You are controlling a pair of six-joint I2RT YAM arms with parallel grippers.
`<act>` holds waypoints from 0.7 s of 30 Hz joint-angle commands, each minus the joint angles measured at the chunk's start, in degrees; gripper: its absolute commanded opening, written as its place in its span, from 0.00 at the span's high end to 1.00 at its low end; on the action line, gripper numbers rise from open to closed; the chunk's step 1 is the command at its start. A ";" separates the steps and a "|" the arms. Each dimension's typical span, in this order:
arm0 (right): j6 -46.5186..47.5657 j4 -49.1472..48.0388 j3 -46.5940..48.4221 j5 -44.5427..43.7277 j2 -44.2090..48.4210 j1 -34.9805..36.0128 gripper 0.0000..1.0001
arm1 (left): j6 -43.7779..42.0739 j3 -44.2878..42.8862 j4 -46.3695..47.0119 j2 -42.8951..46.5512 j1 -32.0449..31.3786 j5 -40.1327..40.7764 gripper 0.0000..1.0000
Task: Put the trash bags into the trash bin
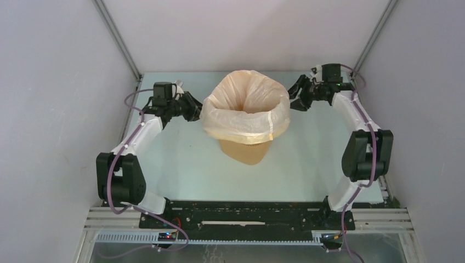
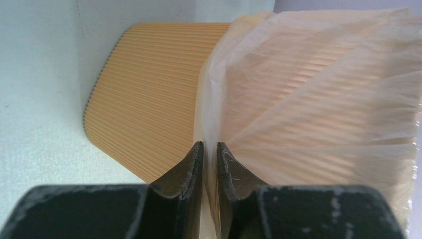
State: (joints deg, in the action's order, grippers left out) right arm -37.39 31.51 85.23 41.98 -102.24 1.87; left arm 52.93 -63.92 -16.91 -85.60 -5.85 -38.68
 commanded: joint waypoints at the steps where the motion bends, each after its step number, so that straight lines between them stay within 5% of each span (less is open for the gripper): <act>1: 6.80 10.90 3.57 -3.36 11.53 -4.57 0.30 | -5.54 -5.90 -5.50 3.33 0.30 1.80 0.79; 6: 10.37 17.71 -2.57 -4.85 20.88 -7.82 0.21 | -4.46 -4.84 -5.25 2.88 -0.20 0.42 0.81; 11: 8.83 14.70 -15.09 5.03 33.70 -8.20 0.19 | -4.61 -4.48 -5.24 3.33 -0.70 -0.08 0.80; 15: -3.57 -2.90 -27.43 13.35 41.19 -6.66 0.19 | -5.11 -4.14 -5.37 3.22 -0.71 -0.08 0.81; 21: -19.26 -24.51 -38.06 12.76 43.54 -2.18 0.21 | -5.83 -3.93 -5.96 3.23 -1.11 -0.42 0.81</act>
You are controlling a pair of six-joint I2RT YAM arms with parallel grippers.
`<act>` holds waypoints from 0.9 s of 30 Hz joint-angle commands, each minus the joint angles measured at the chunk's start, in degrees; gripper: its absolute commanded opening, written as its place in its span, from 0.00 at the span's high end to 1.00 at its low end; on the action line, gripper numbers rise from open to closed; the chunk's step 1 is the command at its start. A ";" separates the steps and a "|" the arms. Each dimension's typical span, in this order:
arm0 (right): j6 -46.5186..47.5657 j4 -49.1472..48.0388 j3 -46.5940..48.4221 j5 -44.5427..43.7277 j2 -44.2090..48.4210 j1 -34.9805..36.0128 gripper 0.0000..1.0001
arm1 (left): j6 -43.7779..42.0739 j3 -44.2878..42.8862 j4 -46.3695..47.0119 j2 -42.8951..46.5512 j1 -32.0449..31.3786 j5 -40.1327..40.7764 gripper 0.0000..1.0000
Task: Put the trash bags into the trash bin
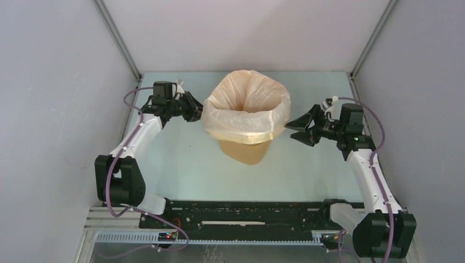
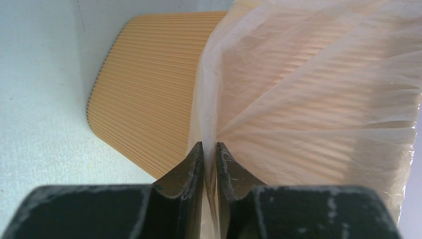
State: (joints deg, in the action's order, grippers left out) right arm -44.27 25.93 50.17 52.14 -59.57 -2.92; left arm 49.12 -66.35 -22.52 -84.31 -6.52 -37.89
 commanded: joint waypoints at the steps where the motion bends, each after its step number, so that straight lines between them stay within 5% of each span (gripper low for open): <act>1: -13.35 -20.79 -3.85 1.87 0.60 4.67 0.21 | -2.09 -1.43 -0.48 1.96 -0.50 -1.02 0.81; 7: -20.55 -39.47 -8.73 -0.49 -1.82 9.24 0.28 | -2.12 -0.75 -0.50 1.96 -0.95 -1.03 0.82; 10: -21.84 -43.18 -10.67 -1.53 -3.33 10.19 0.42 | -2.10 -0.39 -0.50 1.97 -1.24 -0.83 0.82; 17: -16.60 -36.94 -11.20 -3.20 -4.81 12.22 0.88 | -1.93 -0.10 -0.33 1.96 -1.65 -0.38 0.83; 27: -2.51 -18.56 -11.08 -7.89 -4.76 12.11 0.92 | -2.19 -0.21 -0.32 0.93 -1.73 -0.55 0.84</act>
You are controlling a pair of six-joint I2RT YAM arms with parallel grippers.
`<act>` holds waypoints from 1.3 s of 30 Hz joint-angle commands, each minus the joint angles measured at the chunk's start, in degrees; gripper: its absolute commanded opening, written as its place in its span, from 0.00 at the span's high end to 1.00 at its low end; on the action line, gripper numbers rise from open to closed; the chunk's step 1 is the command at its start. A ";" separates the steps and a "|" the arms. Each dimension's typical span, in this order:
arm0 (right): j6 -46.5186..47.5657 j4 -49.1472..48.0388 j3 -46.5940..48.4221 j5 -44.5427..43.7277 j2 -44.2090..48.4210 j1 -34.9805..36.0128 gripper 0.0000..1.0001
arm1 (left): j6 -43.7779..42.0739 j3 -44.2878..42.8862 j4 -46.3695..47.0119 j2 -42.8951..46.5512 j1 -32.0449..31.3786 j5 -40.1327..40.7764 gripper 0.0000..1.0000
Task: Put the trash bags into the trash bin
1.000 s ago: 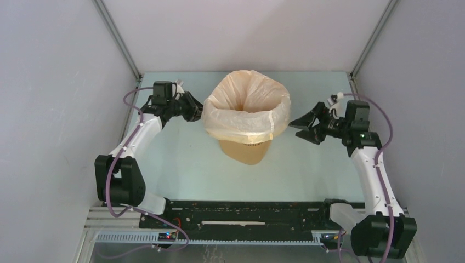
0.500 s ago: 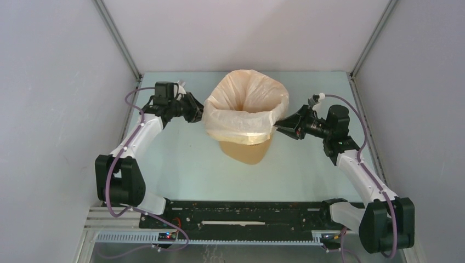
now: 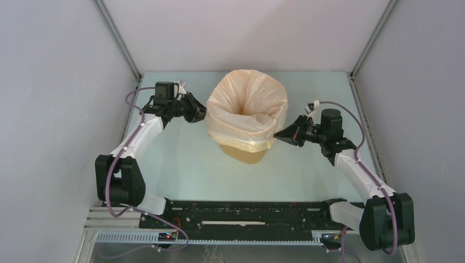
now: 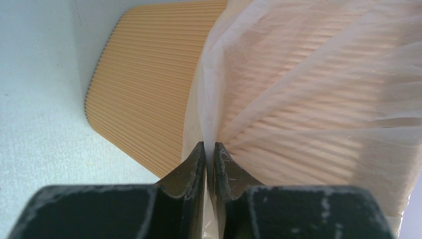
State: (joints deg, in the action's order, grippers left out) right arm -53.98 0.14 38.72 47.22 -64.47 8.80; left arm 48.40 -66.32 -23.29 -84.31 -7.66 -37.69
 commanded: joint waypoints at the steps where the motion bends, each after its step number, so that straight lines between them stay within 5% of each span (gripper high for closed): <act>1: 7.89 7.55 0.67 -3.55 -0.33 0.60 0.91 | -1.59 -0.06 0.44 0.91 -0.72 -0.80 0.85; 11: 16.85 19.86 9.51 -11.41 -5.36 4.16 0.78 | -1.81 3.19 0.70 1.77 -2.90 -0.13 0.86; 23: 33.95 52.91 27.01 -24.31 2.97 -3.89 0.34 | -0.51 5.17 1.86 2.89 -5.60 -0.16 0.86; 28: 36.25 61.38 43.21 -30.91 2.21 -3.32 0.31 | 0.99 6.30 2.44 3.98 -6.83 -0.19 0.86; 39: 30.59 52.52 63.15 -35.75 -15.64 19.74 0.45 | 2.74 8.31 3.99 5.38 -8.82 0.68 0.86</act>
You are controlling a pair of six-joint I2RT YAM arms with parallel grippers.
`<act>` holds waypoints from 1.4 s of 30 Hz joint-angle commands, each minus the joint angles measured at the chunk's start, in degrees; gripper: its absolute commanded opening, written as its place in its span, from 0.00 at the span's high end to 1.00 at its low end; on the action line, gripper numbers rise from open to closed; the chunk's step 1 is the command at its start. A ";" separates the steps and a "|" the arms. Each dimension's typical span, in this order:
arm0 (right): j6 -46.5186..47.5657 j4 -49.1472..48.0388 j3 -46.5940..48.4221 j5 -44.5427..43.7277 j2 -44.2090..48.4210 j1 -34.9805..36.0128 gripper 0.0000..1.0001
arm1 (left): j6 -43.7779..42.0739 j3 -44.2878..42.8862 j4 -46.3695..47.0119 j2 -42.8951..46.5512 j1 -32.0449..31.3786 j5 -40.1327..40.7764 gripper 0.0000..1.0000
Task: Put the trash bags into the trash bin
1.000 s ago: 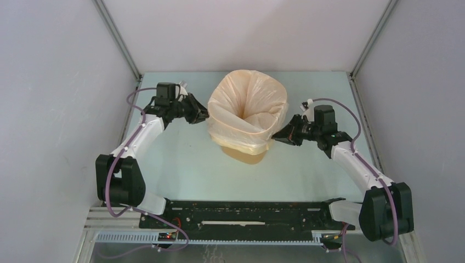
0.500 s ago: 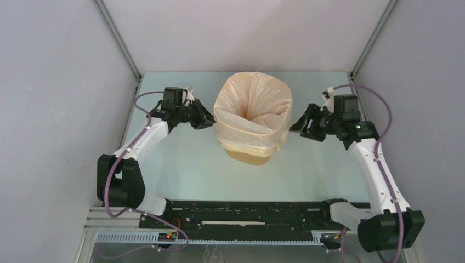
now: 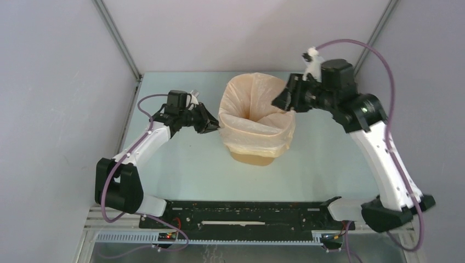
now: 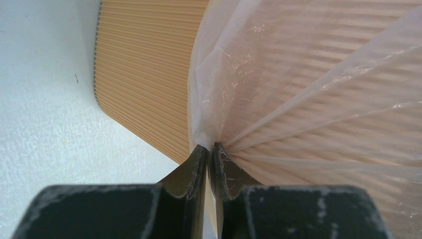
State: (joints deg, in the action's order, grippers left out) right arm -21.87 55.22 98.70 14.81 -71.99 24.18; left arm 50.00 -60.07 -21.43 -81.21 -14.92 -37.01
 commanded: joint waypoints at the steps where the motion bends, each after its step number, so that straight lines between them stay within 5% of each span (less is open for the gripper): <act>1: -1.57 -3.10 3.69 -3.90 -10.09 5.61 0.46 | 1.15 2.46 2.45 2.37 -1.72 0.23 0.86; 11: -0.09 -8.03 7.47 -29.18 -26.47 10.24 0.48 | 0.64 2.94 3.32 1.78 -1.78 1.13 0.87; 20: -5.37 -18.97 6.98 -41.17 -31.52 7.79 0.44 | 0.11 3.37 3.95 1.19 -1.78 2.02 0.94; 25: -1.13 -20.54 7.81 -36.69 -31.87 8.01 0.34 | -0.16 3.50 4.06 0.88 -1.78 1.91 0.95; 31: 3.09 1.18 17.80 -21.70 -30.47 11.13 0.29 | -0.85 2.86 3.29 1.20 -1.78 1.65 0.96; 42: -2.39 1.44 0.05 -20.35 -18.29 22.21 0.25 | -1.00 1.28 3.42 -1.04 -1.78 1.09 0.97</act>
State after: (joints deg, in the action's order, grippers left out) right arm -21.52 55.29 100.36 -5.26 -92.33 43.66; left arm 50.48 -58.17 -18.26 -81.52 -16.23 -35.75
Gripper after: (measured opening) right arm 0.742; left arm 0.037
